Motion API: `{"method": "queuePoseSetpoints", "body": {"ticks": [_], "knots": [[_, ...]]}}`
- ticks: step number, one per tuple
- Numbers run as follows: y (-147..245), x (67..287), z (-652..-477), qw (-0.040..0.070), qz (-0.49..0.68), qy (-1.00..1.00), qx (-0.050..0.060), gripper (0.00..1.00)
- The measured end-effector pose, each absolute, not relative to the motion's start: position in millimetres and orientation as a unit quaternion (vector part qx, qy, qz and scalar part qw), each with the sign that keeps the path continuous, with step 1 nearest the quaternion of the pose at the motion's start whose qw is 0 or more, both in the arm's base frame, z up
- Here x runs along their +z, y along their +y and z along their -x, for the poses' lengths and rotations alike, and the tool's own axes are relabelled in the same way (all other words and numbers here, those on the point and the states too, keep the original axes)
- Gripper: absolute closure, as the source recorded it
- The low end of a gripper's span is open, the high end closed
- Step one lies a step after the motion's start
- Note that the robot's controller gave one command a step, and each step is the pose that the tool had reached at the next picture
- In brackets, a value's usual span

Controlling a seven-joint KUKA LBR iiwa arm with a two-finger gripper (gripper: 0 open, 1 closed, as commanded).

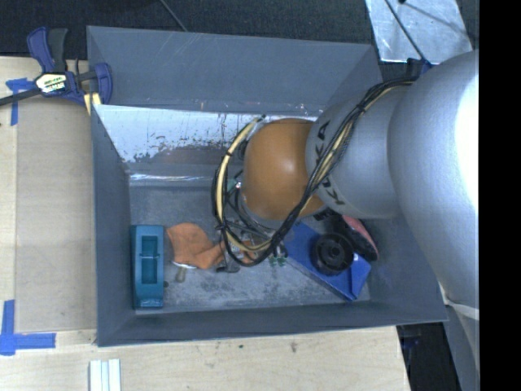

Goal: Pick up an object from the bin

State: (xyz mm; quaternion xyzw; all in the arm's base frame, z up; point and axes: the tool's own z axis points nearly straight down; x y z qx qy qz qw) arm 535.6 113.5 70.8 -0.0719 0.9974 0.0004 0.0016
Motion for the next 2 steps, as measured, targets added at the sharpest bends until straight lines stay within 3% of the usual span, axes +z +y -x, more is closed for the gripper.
{"method": "queuePoseSetpoints", "body": {"ticks": [1,2], "knots": [[114,71,-535.6,0.002,0.072,0.997,0.0,1.0],[108,198,-537.0,0.001,0.08,0.997,0.0,1.0]]}}
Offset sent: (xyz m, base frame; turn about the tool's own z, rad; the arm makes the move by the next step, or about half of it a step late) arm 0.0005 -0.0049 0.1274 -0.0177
